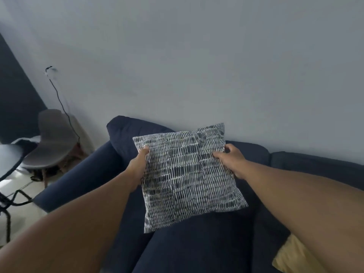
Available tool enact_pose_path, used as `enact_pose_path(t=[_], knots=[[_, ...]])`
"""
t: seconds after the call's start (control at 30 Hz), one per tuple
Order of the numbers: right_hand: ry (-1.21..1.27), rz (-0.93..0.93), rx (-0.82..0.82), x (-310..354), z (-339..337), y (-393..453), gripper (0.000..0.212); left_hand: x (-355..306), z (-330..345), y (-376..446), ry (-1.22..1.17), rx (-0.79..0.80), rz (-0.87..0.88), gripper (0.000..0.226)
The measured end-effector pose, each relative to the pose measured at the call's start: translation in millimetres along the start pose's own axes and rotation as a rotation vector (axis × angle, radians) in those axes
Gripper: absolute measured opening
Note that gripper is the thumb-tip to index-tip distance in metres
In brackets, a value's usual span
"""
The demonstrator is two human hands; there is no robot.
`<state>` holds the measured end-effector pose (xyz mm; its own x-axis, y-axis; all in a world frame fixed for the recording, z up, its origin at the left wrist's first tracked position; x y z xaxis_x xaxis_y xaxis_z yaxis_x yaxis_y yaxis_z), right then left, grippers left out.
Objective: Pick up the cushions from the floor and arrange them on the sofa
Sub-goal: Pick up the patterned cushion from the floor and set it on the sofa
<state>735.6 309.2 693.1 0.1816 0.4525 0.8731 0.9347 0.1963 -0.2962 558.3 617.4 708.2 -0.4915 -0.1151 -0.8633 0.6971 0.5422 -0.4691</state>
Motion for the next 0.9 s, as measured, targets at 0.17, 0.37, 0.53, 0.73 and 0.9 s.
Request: enact_pose_path(t=[0.17, 0.37, 0.53, 0.73, 0.9], knots=[[0.006, 0.105, -0.047, -41, -30, 6, 0.071, 9, 43, 99, -0.02, 0.094, 0.0, 0.134], [0.08, 0.258, -0.162, -101, -59, 23, 0.085, 28, 103, 211, 0.063, 0.235, -0.041, 0.152], [0.156, 0.33, -0.299, -115, -67, 7, 0.065, -14, 142, 154, 0.02, 0.329, -0.048, 0.124], [0.29, 0.413, -0.422, -150, -65, 5, 0.083, -16, 166, 157, 0.057, 0.46, -0.049, 0.089], [0.353, 0.519, -0.425, -189, -45, 3, 0.107, 8, 171, 177, 0.15, 0.473, -0.025, 0.058]])
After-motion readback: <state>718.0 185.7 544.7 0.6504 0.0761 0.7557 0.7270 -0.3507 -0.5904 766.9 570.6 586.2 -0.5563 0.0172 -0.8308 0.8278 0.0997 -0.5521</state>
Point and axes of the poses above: each hand's wrist, its own y-axis towards the middle knuckle, its own z-axis out of the palm, x = y × z, the point moved 10 cm from there along y, towards the middle knuckle, and after that the axes turned 1 degree about -z, right-handed, at the moved point
